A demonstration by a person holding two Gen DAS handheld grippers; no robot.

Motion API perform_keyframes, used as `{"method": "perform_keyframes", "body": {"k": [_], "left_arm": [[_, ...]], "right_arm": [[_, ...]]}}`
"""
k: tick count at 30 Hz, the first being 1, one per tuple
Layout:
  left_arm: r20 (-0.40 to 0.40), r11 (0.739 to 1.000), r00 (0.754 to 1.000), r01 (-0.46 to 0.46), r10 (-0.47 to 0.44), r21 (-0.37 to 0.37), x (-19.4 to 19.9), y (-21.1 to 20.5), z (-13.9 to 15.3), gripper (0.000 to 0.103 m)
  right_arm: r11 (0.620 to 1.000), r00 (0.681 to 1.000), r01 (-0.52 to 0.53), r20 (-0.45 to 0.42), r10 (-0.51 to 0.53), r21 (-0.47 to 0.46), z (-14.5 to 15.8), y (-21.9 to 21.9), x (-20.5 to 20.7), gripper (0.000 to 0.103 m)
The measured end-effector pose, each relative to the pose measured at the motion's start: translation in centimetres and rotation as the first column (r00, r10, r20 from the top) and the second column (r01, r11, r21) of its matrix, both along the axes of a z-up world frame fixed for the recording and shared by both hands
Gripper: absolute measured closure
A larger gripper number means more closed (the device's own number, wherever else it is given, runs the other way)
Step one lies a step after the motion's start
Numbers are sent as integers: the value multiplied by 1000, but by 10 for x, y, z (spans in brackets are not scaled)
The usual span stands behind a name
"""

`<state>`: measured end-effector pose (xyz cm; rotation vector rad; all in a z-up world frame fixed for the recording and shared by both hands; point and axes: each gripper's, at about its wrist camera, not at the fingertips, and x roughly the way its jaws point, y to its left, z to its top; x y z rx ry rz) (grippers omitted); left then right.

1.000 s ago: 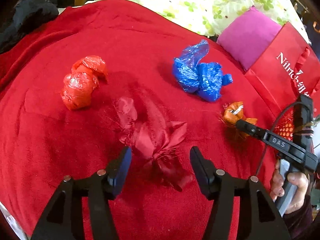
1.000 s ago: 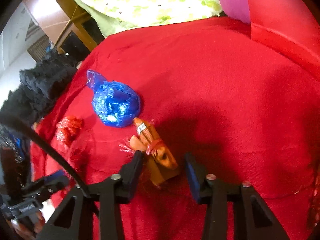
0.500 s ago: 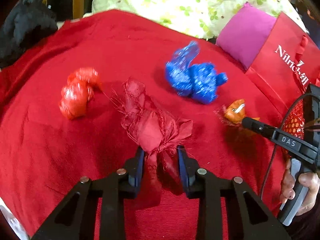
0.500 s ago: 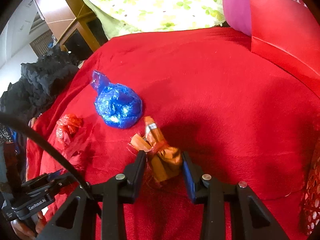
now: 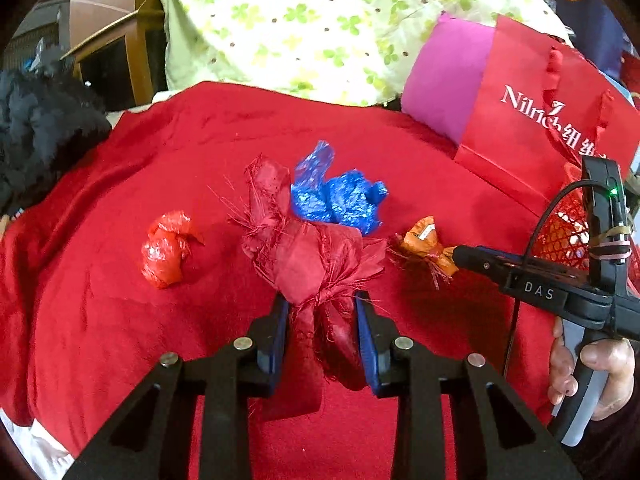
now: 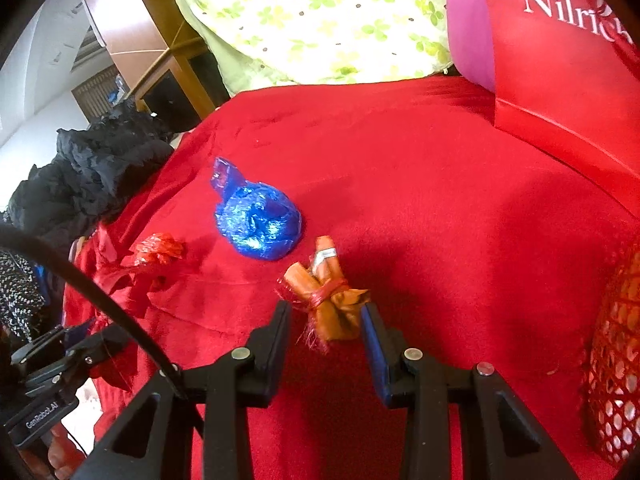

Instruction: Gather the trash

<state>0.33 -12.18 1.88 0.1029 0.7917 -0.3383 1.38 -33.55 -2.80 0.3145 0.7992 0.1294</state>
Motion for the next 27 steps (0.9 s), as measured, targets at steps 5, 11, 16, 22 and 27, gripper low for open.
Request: {"method": "perform_keyframes", "body": {"k": [5,11,16,22,27], "left_arm": [[15,1000,1000,14,-13,-12,-6,0,8,69],[37,999,999,34,-34,-10,-12,-5,13,69],[-2,1000,1000,7,-7,-18,-10,5,1,69],[-52,999,999,-17,15,-31,-5,16,-16,69],[-69,999,998,-13,11,-35,-3,17,-22,69]], "right_arm": [[1000,999,-7,50,8,-10,12,2,-17,64],[999,989,-30,145,35,-34,28,12,-46,64],[999,994,-24,108,29,-46,21,13,-49,64],[999,998,38,54,-39,11,8,-6,-35,40],[997,997,63,54,-61,-34,2,-2,-14,40]]}}
